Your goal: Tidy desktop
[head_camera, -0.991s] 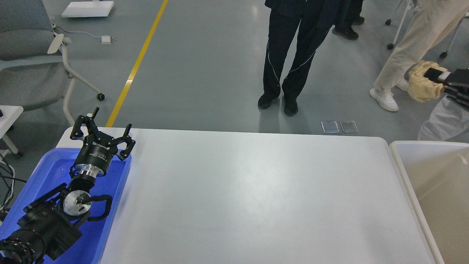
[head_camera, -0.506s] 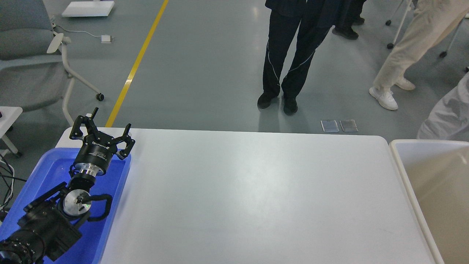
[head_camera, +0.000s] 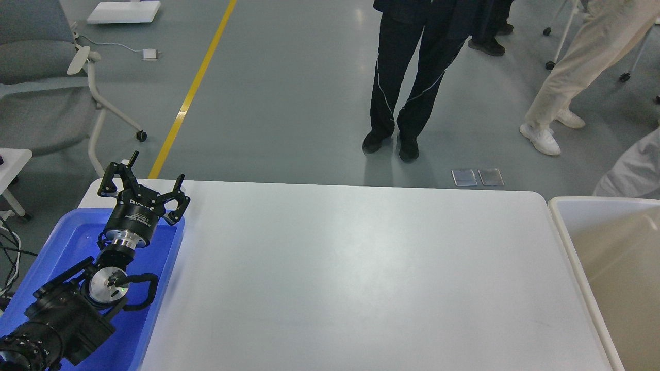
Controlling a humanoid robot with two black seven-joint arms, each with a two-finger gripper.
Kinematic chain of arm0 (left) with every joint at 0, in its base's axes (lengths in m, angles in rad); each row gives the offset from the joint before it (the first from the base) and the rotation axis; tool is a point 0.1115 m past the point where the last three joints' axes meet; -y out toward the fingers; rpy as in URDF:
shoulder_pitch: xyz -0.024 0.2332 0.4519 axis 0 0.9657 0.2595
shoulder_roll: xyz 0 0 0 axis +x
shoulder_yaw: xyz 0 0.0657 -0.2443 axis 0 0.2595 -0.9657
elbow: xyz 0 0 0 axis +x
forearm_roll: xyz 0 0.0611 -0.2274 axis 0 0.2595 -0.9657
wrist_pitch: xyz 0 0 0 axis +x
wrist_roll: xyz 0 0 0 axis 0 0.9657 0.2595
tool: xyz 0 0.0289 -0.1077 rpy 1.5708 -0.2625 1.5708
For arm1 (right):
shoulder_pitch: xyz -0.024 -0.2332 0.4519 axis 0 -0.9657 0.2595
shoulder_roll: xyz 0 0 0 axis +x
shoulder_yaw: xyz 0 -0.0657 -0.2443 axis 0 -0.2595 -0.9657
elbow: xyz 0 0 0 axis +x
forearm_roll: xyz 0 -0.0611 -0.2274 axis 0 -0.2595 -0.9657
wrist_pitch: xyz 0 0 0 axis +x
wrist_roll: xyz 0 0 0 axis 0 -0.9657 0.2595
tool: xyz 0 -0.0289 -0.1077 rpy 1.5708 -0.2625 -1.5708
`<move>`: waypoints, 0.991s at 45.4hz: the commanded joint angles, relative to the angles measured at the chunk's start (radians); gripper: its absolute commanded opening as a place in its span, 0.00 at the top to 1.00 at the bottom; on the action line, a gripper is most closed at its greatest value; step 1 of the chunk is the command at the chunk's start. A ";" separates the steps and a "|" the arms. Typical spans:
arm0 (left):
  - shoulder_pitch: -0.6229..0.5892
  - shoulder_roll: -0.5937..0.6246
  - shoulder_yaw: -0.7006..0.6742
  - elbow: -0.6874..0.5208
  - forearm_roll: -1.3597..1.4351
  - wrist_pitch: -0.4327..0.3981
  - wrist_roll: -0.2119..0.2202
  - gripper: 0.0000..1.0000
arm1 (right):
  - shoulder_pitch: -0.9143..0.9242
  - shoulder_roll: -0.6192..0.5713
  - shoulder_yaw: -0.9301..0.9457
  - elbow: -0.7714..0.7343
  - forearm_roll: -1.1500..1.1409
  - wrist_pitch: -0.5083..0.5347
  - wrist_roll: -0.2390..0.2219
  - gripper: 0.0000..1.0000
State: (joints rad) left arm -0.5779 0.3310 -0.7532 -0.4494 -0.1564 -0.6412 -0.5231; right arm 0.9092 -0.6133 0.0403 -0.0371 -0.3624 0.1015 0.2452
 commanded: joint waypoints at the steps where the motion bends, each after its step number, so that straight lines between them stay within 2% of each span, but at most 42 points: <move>1: 0.001 -0.001 0.000 0.000 0.000 0.000 0.000 0.00 | -0.059 0.086 0.006 -0.060 0.051 -0.101 -0.099 1.00; 6: 0.000 -0.001 0.000 0.000 0.000 0.000 0.000 0.00 | -0.096 0.119 0.004 -0.060 0.066 -0.175 -0.106 1.00; 10: 0.000 -0.001 0.000 0.000 0.000 0.000 0.000 0.00 | -0.125 0.150 0.006 -0.060 0.069 -0.193 -0.106 1.00; 24: 0.001 0.000 0.000 0.000 0.000 0.000 0.000 0.00 | -0.208 0.234 0.007 -0.058 0.102 -0.227 -0.106 1.00; 45: 0.001 0.000 0.000 0.000 0.000 0.000 0.000 0.00 | -0.248 0.260 0.006 -0.050 0.111 -0.227 -0.104 1.00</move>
State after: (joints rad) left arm -0.5771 0.3310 -0.7532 -0.4495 -0.1564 -0.6412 -0.5231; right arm 0.6788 -0.3674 0.0470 -0.0899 -0.2567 -0.1209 0.1414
